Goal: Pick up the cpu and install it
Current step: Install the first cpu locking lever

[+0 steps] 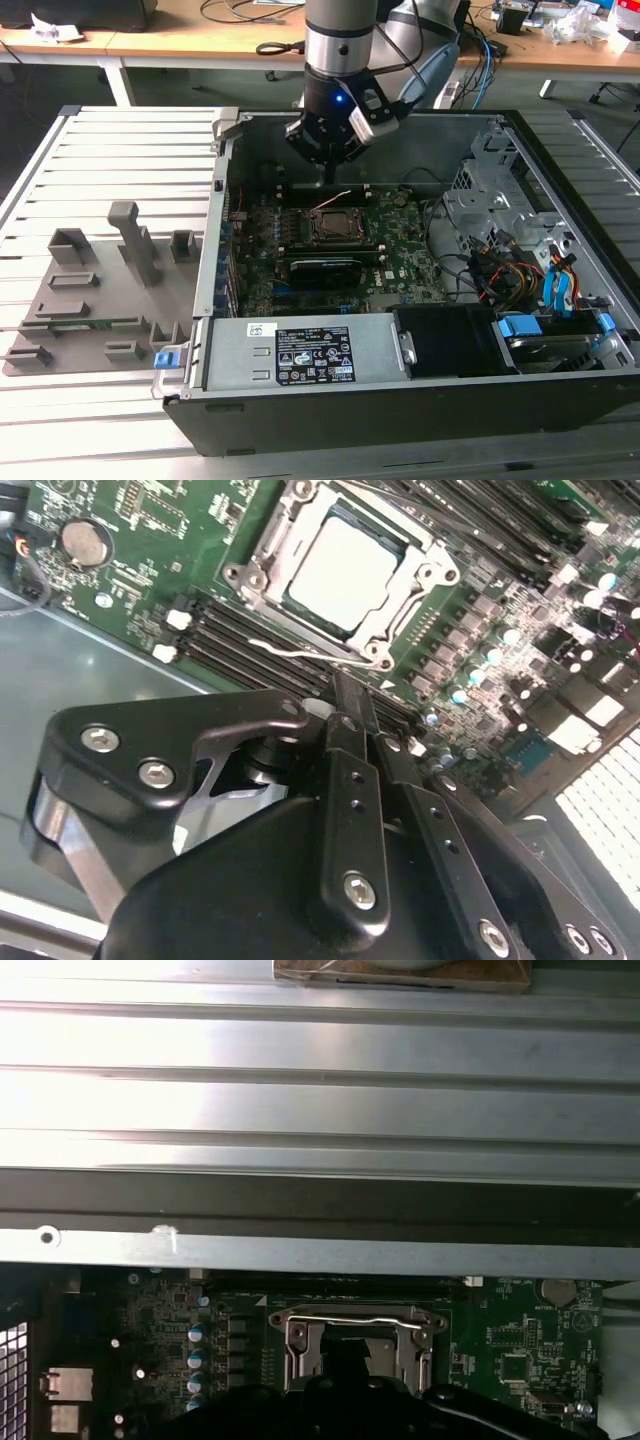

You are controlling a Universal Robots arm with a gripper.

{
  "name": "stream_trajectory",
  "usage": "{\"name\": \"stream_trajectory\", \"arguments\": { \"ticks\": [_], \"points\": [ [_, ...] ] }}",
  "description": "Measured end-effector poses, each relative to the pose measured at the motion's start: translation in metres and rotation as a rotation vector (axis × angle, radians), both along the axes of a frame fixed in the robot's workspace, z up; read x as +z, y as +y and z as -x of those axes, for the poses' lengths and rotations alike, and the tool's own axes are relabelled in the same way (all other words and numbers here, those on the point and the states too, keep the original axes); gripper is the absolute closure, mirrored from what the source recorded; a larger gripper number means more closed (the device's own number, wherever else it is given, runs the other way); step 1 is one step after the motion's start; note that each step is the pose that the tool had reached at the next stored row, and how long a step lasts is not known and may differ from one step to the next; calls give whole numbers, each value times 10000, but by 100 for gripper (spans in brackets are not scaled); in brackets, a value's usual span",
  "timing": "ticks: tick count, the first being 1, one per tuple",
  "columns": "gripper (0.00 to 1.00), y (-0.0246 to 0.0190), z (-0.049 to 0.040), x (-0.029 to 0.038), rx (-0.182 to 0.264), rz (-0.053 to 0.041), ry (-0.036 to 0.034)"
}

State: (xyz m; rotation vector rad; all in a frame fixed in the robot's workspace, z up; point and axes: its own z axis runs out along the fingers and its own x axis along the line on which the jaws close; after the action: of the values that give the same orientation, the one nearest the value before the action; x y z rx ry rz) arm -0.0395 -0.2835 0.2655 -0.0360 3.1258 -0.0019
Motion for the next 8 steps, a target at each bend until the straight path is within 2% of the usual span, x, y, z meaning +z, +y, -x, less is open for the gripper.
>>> {"name": "stream_trajectory", "arguments": {
  "ticks": [5, 8],
  "points": [
    [89, 0, -41, -4, 1, 1, 4],
    [89, 0, -41, -57, 1, 8, 4]
  ]
}}
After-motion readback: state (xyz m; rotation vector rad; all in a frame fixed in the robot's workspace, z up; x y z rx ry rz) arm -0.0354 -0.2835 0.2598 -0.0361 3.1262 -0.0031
